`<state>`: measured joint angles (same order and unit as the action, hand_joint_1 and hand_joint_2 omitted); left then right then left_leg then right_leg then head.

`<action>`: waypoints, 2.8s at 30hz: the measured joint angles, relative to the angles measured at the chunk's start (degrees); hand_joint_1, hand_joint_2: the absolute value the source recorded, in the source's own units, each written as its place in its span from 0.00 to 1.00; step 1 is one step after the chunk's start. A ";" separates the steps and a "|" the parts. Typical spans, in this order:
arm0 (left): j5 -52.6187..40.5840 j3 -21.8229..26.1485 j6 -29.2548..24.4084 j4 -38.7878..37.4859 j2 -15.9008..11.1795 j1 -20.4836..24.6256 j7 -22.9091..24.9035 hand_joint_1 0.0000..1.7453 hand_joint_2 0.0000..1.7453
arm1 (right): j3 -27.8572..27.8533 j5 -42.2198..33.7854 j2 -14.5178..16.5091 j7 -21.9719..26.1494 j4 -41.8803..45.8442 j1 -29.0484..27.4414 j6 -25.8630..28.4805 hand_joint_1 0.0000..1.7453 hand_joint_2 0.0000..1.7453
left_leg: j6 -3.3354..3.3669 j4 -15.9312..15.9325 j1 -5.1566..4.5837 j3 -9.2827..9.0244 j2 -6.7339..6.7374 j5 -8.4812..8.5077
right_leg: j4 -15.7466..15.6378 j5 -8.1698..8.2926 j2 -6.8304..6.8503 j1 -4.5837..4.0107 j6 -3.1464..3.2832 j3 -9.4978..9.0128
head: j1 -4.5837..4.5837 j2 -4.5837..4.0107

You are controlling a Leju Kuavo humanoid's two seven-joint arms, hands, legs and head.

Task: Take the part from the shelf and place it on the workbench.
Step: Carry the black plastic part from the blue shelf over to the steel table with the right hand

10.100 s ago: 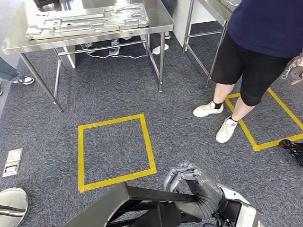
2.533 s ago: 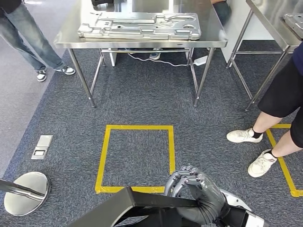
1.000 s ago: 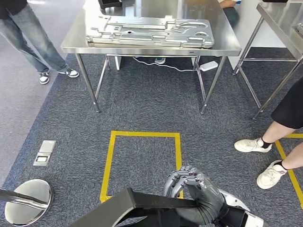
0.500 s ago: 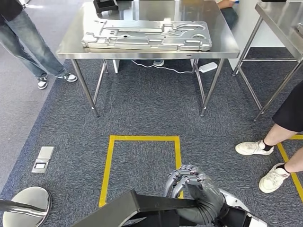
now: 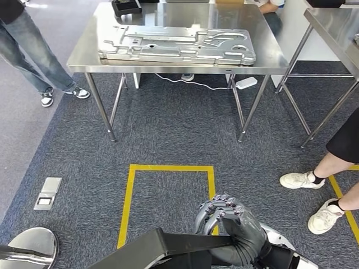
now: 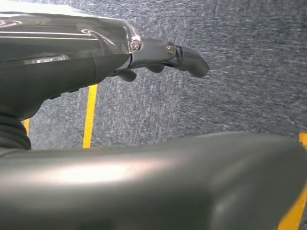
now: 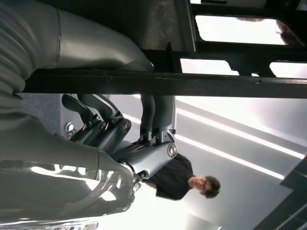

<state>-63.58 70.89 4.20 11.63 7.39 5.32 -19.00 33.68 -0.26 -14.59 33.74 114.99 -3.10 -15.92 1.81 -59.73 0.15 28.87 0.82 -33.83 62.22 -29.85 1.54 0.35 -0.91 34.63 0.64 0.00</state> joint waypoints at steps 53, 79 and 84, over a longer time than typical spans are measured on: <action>-0.54 -0.32 -0.02 -0.02 -0.96 0.19 0.08 0.00 1.00 | -0.44 -0.69 0.50 -1.15 -0.33 -0.68 0.57 1.00 1.00 | 0.16 -0.34 0.47 3.12 -0.99 2.00 | 4.49 -7.96 -2.16 0.66 -1.55 -3.57 | 0.21 0.00; -0.20 -0.33 -0.66 -0.02 -1.10 0.64 1.40 0.00 1.00 | -1.35 0.62 -0.79 -4.31 1.23 -4.98 3.63 1.00 1.00 | -0.63 -2.72 -0.68 7.65 -0.99 2.99 | -1.39 -5.74 -2.05 0.77 -0.05 -5.71 | 0.28 0.00; -0.17 -0.38 -0.60 -0.02 -1.04 1.23 1.34 0.00 1.00 | -1.39 0.84 -1.19 -4.30 1.55 -4.37 3.53 1.00 1.00 | 0.60 -0.32 -0.03 3.92 -1.04 2.33 | 6.12 -8.47 -1.93 0.74 -1.26 -2.68 | 0.16 0.00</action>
<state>-63.75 70.51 3.60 11.61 6.36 6.56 -17.66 32.29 0.58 -15.78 29.44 116.54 -7.47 -12.39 2.41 -60.05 0.12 32.79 -0.22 -31.50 68.33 -38.32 -0.39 1.09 -2.17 31.95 0.80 0.00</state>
